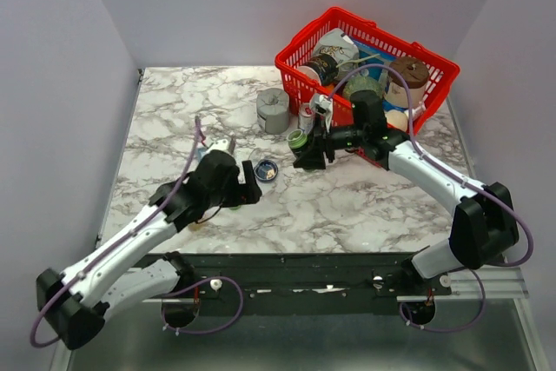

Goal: Sort the pills into containers

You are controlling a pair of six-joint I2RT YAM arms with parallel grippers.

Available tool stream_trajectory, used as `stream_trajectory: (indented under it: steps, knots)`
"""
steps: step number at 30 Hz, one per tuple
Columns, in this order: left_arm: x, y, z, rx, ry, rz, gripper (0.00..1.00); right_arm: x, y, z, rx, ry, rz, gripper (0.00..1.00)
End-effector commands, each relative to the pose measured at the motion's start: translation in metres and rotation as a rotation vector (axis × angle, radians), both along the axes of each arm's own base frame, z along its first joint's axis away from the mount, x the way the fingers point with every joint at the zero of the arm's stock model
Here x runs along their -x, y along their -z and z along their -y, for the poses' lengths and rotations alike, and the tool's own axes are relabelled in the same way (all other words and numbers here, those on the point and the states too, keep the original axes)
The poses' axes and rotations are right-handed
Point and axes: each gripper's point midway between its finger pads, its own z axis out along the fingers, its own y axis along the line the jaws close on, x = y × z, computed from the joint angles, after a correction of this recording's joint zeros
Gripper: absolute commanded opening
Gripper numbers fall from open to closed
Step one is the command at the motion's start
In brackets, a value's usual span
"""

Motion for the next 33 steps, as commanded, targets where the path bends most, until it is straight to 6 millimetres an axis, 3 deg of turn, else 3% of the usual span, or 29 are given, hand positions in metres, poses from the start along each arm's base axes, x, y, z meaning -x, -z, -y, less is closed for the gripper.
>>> stream_trajectory:
  steps: [1,6,9,13,19,25,33]
  knots:
    - [-0.012,0.050,-0.015,-0.159,-0.120,-0.109,0.98,0.000,-0.018,0.004,-0.046,-0.027,0.077,0.22]
    - [-0.032,0.091,-0.030,-0.387,-0.197,-0.182,0.99,0.001,-0.016,0.004,-0.045,-0.031,0.069,0.21]
    - [-0.041,0.106,-0.027,-0.405,-0.201,-0.175,0.98,0.001,-0.015,0.004,-0.046,-0.038,0.063,0.21]
    - [-0.050,0.120,-0.038,-0.474,-0.250,-0.168,0.96,0.003,-0.016,0.004,-0.050,-0.046,0.062,0.21]
    - [-0.048,0.148,-0.043,-0.421,-0.276,-0.227,0.88,0.003,-0.018,0.005,-0.054,-0.046,0.061,0.21]
    - [-0.045,0.161,-0.045,-0.367,-0.283,-0.259,0.80,0.002,-0.019,0.006,-0.057,-0.047,0.060,0.21]
    - [-0.045,0.160,-0.045,-0.365,-0.282,-0.252,0.73,0.002,-0.018,0.006,-0.057,-0.049,0.053,0.21]
